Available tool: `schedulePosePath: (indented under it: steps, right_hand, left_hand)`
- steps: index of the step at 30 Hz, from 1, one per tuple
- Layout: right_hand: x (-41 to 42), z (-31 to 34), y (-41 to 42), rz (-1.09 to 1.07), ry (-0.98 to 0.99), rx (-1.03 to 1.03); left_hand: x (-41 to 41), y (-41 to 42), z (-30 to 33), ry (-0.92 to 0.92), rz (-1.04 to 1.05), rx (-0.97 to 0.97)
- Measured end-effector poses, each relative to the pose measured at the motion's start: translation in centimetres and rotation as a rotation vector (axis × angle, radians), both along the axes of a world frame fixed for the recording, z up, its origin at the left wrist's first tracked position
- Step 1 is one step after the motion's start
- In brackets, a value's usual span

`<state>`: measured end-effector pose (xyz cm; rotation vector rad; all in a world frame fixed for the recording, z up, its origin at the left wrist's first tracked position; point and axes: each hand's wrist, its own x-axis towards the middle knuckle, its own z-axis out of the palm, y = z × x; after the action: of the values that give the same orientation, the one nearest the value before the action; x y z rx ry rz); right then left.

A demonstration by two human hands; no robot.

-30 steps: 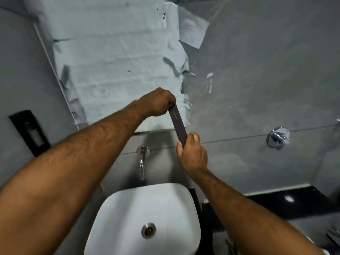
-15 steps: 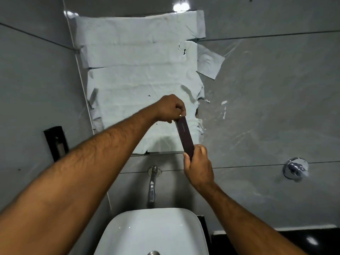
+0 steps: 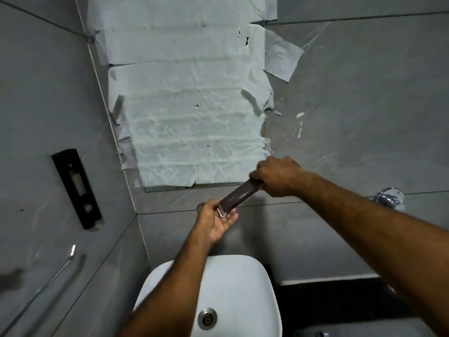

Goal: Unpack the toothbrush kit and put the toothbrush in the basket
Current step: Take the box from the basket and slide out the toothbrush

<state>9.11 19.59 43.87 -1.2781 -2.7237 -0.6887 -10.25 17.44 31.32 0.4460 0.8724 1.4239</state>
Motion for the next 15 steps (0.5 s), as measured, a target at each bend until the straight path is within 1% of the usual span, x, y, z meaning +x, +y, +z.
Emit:
schedulePosePath:
  steps: [3,7,9,12,14,15]
  right_hand:
    - [-2.6,1.9,-0.4,0.031,-0.256,0.072]
    - [-5.5,3.3,-1.0,0.062,-0.462,0.112]
    - [-6.1,3.8,-1.1,0.068,-0.49,0.102]
    - [-5.7,4.1,-1.1,0.076,-0.457,0.075]
    - [-4.8,4.3,-1.0,0.081,-0.402,0.048]
    - [-4.2,4.4,-0.9,0.08,-0.37,0.034]
  left_hand:
    - [1.2,-0.4,-2.8,-0.188,0.009,0.014]
    - [1.9,-0.6,-4.9,-0.356,-0.022,0.035]
    - [1.7,-0.7,-5.7,-0.38,-0.039,0.045]
    - [0.8,-0.7,-6.5,-0.379,-0.091,0.054]
    - [0.1,-0.9,-6.4,-0.314,-0.188,0.053]
    - [-0.2,-1.0,-6.3,-0.247,-0.245,0.056]
